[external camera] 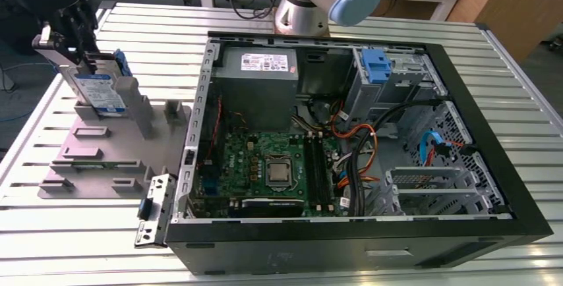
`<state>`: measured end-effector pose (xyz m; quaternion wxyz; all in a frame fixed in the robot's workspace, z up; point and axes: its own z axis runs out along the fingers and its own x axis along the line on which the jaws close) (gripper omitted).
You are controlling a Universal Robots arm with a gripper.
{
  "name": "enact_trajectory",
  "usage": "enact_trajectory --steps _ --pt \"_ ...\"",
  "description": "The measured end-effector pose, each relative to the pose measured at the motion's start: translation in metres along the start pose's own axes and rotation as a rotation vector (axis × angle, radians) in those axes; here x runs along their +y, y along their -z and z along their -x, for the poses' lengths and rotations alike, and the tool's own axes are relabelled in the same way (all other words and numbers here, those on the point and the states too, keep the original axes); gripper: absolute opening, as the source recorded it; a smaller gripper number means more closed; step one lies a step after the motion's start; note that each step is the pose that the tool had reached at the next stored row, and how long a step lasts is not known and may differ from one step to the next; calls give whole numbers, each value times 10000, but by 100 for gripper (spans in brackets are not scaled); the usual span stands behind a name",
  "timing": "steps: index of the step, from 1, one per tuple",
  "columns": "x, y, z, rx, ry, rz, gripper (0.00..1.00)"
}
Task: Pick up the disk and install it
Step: 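Pick up the disk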
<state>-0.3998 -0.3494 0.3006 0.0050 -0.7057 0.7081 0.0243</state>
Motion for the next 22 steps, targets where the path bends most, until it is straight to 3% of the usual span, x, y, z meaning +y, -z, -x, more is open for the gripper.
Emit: enact_trajectory --steps 18,22 --pt "1 12 -2 -7 1 -21 45" --pt "0 10 -3 -6 4 -79 45"
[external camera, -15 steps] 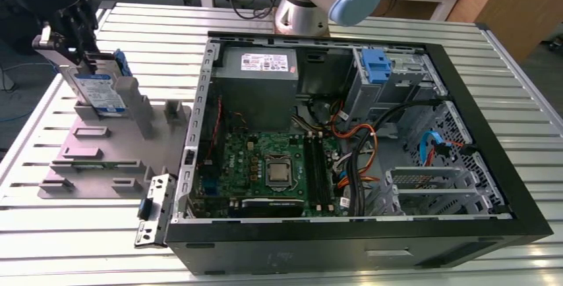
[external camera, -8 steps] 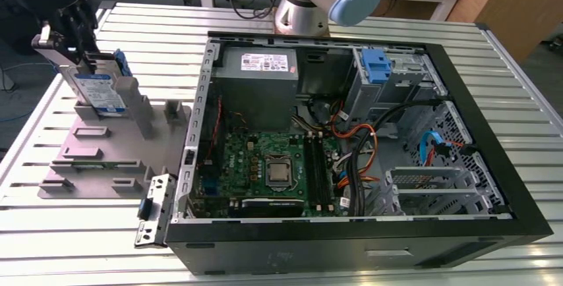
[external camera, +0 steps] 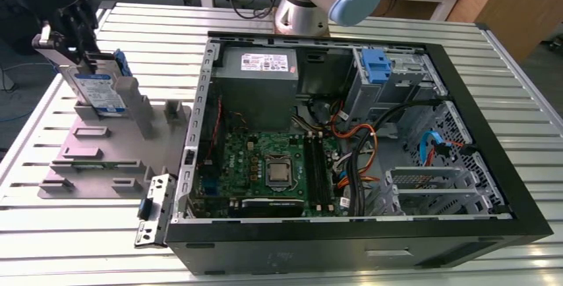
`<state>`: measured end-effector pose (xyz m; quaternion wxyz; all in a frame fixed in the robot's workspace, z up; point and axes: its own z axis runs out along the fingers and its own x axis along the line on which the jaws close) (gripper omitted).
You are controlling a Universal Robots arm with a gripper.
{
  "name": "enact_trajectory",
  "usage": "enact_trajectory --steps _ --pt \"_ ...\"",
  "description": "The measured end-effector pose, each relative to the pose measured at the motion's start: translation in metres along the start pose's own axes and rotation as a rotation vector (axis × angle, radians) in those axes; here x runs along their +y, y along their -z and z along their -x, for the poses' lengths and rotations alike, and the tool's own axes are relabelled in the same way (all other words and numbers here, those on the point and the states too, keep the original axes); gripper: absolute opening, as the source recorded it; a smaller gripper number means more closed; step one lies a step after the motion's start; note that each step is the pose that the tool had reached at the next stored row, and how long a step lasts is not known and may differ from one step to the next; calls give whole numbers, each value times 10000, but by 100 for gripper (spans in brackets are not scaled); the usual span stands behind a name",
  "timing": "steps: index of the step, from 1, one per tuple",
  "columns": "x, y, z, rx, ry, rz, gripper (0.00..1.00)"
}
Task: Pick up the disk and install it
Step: 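Pick up the disk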
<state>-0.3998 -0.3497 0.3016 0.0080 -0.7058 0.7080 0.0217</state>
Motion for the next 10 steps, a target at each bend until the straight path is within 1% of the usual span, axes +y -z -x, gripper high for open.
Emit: enact_trajectory --steps 3,10 --pt "0 -5 0 -1 0 -24 45" --pt "1 2 0 -3 0 -27 45"
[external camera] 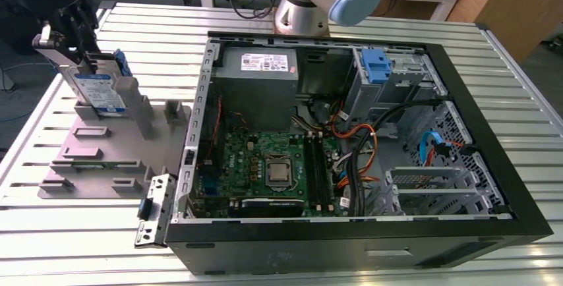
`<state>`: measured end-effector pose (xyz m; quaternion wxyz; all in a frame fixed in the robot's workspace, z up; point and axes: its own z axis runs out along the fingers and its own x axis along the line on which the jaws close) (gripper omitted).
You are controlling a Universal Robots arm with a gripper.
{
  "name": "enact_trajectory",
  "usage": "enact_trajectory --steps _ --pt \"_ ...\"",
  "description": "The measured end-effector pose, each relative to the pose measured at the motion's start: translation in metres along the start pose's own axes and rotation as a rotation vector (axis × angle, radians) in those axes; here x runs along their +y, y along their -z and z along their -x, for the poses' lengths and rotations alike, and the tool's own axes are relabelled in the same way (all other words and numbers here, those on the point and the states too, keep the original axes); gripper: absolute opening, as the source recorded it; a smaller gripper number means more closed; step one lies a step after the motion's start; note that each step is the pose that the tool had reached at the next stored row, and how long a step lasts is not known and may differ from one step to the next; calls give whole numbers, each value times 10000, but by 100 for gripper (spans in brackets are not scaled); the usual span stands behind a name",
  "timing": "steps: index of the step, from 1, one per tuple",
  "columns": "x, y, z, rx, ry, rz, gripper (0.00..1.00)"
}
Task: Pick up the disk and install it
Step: 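Pick up the disk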
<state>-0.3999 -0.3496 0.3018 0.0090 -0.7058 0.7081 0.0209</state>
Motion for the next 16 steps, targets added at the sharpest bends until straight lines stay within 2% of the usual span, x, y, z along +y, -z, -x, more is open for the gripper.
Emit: enact_trajectory --steps 12,14,15,16 --pt "0 1 0 -7 0 1 45" --pt "0 1 0 -7 0 1 43" --pt "0 1 0 -8 0 1 36" --pt "0 1 0 -8 0 2 36"
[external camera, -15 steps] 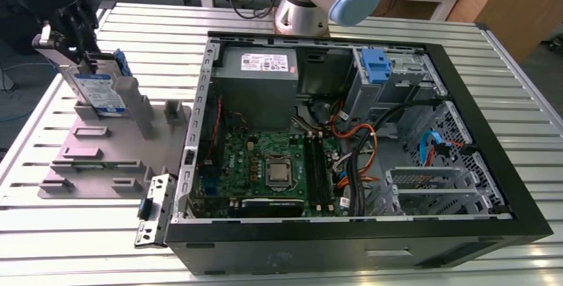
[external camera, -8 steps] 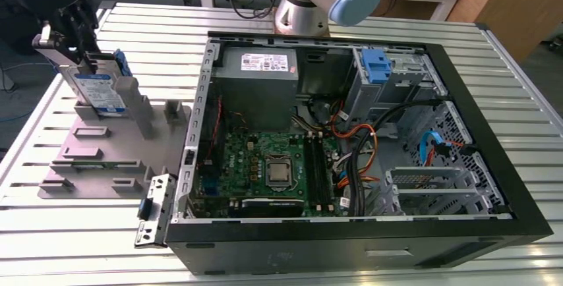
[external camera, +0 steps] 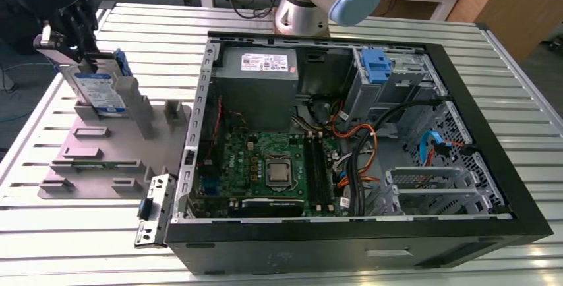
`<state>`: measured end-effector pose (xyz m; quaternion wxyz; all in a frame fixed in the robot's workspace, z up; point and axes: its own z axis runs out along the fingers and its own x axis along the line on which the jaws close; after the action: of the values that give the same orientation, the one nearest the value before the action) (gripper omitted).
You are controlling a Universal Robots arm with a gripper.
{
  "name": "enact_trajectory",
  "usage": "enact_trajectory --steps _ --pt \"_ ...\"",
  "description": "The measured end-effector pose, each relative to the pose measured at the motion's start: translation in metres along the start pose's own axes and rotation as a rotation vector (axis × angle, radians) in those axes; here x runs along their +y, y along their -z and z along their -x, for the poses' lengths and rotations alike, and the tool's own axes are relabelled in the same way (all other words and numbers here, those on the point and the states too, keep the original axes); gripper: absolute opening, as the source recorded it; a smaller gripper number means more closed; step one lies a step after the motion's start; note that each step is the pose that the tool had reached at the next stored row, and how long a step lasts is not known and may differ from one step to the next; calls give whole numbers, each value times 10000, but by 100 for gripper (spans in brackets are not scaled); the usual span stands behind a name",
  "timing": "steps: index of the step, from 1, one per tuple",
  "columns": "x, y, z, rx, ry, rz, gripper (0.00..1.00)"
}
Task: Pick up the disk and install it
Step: 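Pick up the disk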
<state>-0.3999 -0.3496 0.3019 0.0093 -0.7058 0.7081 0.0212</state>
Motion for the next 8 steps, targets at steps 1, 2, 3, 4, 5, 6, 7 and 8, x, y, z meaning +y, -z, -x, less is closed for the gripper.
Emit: enact_trajectory --steps 1,2,3,4,5,6,7,8 --pt "0 0 0 0 0 0 36" --pt "0 0 0 -1 0 0 36" --pt "0 0 0 -1 0 0 36" --pt "0 0 0 -1 0 0 36" --pt "0 0 0 -2 0 0 36" --pt "0 0 0 -2 0 0 36" --pt "0 0 0 -2 0 0 36" --pt "0 0 0 -1 0 1 35"
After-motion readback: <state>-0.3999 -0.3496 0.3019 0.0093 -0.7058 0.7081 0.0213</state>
